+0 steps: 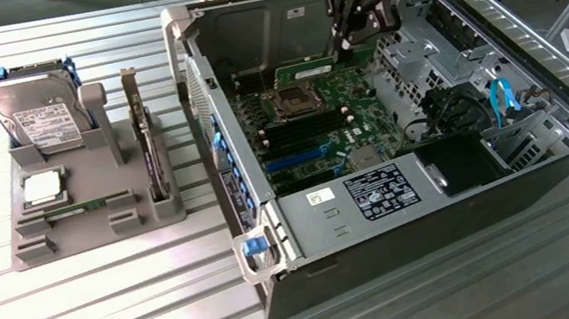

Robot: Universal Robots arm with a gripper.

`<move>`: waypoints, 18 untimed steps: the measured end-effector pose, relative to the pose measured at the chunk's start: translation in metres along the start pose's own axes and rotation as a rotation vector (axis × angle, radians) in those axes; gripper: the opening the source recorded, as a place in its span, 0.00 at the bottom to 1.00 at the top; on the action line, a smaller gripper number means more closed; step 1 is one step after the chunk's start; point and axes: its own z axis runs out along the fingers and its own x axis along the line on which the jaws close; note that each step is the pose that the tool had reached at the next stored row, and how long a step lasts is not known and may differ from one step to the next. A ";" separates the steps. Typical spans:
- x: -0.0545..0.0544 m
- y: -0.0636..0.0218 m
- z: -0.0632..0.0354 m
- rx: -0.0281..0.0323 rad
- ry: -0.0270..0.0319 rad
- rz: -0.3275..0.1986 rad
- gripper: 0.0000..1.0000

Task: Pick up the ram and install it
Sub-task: 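Insert the ram into the slot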

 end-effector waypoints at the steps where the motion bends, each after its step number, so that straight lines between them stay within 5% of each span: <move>1: 0.000 0.0000 0.0017 0.0001 -0.0001 0.000 0.12; 18: 0.000 -0.0004 0.0286 0.0011 0.0014 0.000 0.12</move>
